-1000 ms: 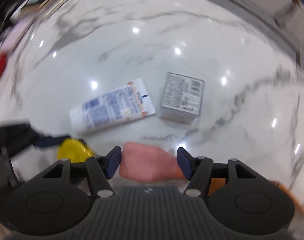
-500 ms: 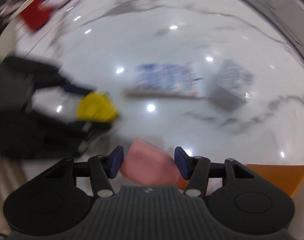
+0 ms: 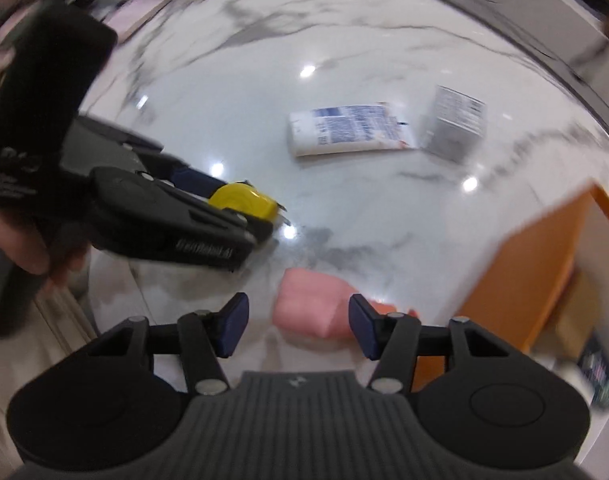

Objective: Organize rigid objects
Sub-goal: 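Grasp the pink pump bottle with the right tool while the left tool grasps the yellow tape measure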

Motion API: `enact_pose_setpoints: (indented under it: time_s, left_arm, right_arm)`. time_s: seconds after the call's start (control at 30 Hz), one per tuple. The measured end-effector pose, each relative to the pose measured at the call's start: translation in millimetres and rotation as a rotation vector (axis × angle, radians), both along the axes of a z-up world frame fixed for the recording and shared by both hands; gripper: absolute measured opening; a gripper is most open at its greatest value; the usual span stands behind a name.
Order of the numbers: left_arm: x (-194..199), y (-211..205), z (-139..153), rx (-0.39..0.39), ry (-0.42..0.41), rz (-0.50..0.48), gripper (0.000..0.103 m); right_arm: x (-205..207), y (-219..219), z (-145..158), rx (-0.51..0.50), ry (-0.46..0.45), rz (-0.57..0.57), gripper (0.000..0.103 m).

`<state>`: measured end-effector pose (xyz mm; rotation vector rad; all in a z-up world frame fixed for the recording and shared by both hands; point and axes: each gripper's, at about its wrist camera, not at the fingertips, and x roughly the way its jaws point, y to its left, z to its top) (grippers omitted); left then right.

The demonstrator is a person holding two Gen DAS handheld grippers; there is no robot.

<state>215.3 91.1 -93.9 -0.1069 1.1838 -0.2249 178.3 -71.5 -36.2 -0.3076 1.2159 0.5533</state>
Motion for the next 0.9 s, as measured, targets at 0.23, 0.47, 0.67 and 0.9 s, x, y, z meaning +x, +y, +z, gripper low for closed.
enact_pose_setpoints:
  time_s: [0.23, 0.47, 0.67, 0.9]
  left_arm:
    - [-0.8, 16.1, 3.1, -0.044, -0.009, 0.055, 0.058]
    - [-0.1, 26.3, -3.2, -0.072, 0.011, 0.074, 0.058]
    - [0.4, 22.0, -3.8, 0.002, -0.022, 0.033, 0.058]
    - [-1.3, 14.7, -3.6, 0.051, -0.033, -0.009, 0.058]
  right_arm:
    - [-14.7, -18.0, -4.7, 0.151, -0.028, -0.53, 0.065]
    - [-11.2, -15.9, -28.9, 0.18, -0.078, -0.874, 0.066]
    - [-3.0, -12.7, -43.1, 0.162, -0.11, -0.78, 0.061]
    - [-11.1, -0.5, -39.7, 0.124, -0.069, -0.442, 0.043]
